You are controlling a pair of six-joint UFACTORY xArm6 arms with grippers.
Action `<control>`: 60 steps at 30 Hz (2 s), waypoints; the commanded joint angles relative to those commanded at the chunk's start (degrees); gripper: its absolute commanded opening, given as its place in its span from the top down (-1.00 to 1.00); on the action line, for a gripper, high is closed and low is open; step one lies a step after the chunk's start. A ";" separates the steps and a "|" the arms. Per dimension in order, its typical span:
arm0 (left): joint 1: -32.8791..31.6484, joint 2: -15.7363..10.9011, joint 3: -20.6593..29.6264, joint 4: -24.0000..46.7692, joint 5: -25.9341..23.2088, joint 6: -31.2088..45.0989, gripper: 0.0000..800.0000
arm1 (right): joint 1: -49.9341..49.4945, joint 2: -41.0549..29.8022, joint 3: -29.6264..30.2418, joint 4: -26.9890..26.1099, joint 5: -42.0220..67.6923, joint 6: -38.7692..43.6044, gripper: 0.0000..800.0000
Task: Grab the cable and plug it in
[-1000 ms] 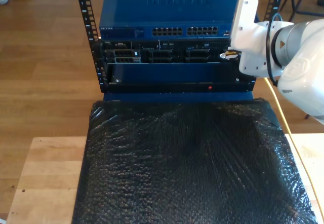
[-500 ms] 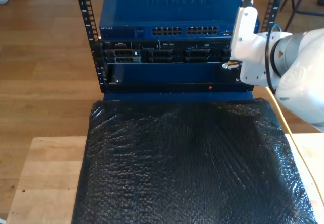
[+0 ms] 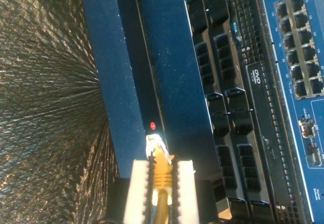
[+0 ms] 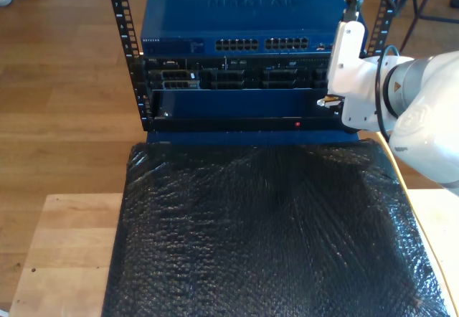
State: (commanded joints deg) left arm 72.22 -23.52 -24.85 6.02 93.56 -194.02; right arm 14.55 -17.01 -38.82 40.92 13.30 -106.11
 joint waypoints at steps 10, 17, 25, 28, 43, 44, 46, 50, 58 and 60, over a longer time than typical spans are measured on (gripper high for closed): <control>0.44 -2.90 5.54 0.00 -5.45 0.00 -1.00 | 0.00 0.00 0.88 0.00 -0.53 0.00 0.99; 0.44 -4.22 5.80 0.00 -6.77 0.18 -1.00 | 0.00 0.00 1.67 0.09 -0.62 0.00 0.99; 2.02 -6.15 7.12 0.09 -9.76 3.25 -1.00 | 0.00 0.00 1.58 0.00 -0.62 -0.09 0.99; 4.04 -6.59 8.00 0.09 -12.92 4.92 -1.00 | 0.00 0.00 1.58 -0.18 -0.62 -0.09 0.99; 7.91 -10.02 16.62 -0.26 -28.04 9.14 -1.00 | -0.09 0.00 2.73 -1.23 -0.62 -0.09 0.99; 8.09 -10.02 16.62 -0.26 -28.31 9.14 -1.00 | -0.18 0.00 2.81 -1.23 -0.70 -0.09 0.99; 8.18 -9.93 16.88 -0.35 -28.66 9.49 -1.00 | -0.18 -0.26 3.25 -1.32 -2.11 -0.18 0.99; 8.18 -8.53 18.73 -0.35 -30.59 10.02 -1.00 | -0.18 -0.53 4.66 -1.85 -5.45 -0.35 0.99; 8.18 -6.77 19.08 -4.84 -33.32 12.84 -1.00 | 0.26 -0.79 6.07 -1.76 -5.80 -0.26 0.99; 8.18 -6.68 19.08 -4.92 -33.32 13.36 -1.00 | 0.44 -1.23 6.33 -1.67 -6.42 -0.26 0.99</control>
State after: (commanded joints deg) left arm 80.40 -30.20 -5.77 1.10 60.24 -180.66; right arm 14.99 -18.24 -32.49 39.25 6.88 -106.37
